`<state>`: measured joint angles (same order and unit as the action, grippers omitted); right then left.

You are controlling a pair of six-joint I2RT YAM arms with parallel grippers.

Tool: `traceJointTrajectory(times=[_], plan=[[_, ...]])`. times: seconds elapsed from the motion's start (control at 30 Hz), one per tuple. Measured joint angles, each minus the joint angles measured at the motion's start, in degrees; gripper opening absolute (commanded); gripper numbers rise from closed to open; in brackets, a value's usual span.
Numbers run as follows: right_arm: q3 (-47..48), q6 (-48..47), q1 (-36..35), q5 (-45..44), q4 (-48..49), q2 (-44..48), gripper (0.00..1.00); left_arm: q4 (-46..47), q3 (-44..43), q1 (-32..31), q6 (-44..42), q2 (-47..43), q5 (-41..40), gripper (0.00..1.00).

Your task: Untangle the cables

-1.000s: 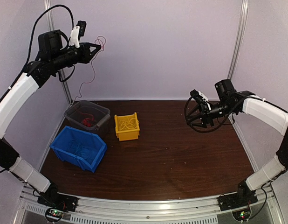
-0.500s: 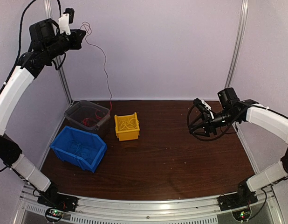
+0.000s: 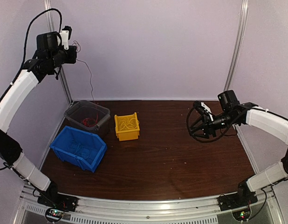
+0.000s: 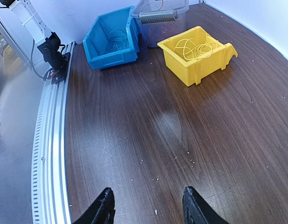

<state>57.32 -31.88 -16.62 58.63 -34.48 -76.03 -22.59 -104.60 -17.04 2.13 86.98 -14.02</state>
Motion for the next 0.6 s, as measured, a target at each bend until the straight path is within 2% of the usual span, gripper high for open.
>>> traceJointTrajectory(times=[0.2, 0.6], plan=[[-1.6, 0.4, 0.2, -1.6, 1.4, 1.7, 0.51, 0.3, 6.1, 5.5, -0.6, 0.0, -1.6, 0.0], [-3.0, 0.6, 0.6, -3.7, 3.1, 2.2, 0.52, 1.6, 24.3, 5.6, 2.9, 0.1, 4.1, 0.0]])
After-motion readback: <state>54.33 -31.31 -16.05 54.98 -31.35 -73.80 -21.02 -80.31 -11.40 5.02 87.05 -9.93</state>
